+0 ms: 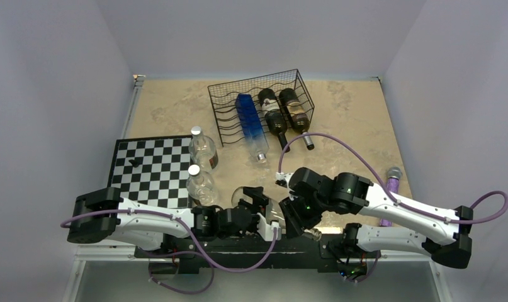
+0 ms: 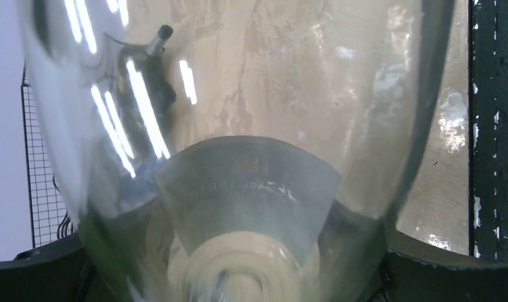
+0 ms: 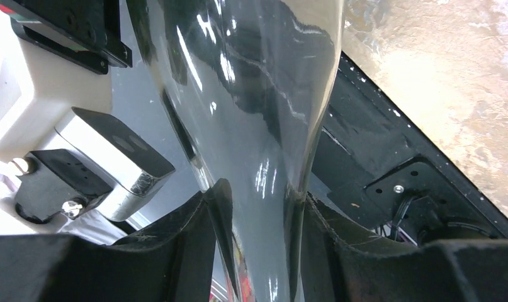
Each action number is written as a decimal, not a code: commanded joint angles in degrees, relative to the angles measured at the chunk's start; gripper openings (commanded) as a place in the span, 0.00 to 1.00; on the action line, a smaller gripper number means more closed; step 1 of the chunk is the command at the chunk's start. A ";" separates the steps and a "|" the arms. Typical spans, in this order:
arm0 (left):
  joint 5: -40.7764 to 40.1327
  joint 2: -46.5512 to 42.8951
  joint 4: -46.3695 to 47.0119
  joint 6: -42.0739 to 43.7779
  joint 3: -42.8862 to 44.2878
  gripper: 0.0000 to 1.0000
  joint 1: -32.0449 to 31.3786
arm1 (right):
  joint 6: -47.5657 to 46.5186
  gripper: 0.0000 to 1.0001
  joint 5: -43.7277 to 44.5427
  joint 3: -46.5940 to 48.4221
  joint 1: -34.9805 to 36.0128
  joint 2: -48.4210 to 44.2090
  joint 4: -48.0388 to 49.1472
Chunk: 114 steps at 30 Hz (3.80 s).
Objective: Put the wine bottle on the wine rack
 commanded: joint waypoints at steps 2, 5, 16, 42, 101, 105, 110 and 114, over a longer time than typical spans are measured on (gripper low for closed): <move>-2.36 -0.77 12.67 -1.11 3.09 0.00 -0.48 | 3.15 0.37 -2.79 -1.97 0.21 -0.10 6.05; -2.74 -0.64 13.11 -1.03 3.09 0.00 -0.43 | 3.64 0.23 -3.00 -2.41 0.22 0.00 6.21; -1.92 -1.31 12.03 -2.53 3.64 0.00 -0.48 | 4.66 0.00 2.54 -0.91 0.91 -1.81 3.47; 3.93 1.46 -3.42 -8.18 9.23 0.99 -0.39 | 6.64 0.00 17.14 4.43 2.23 -10.78 -0.80; 6.43 -46.69 -8.63 -16.54 1.33 0.99 -0.48 | 6.18 0.00 29.27 -7.53 2.24 -20.45 19.33; 5.02 -48.37 -10.82 -17.63 3.86 0.99 -0.48 | 7.57 0.00 27.04 -10.85 2.23 -21.27 27.53; 2.96 -49.41 -15.04 -19.46 6.86 0.99 -0.48 | 8.54 0.00 25.93 -12.96 2.23 -19.50 35.46; 1.32 -49.82 -17.49 -20.97 9.85 0.99 -0.48 | 8.65 0.00 26.29 -13.47 2.23 -17.78 41.18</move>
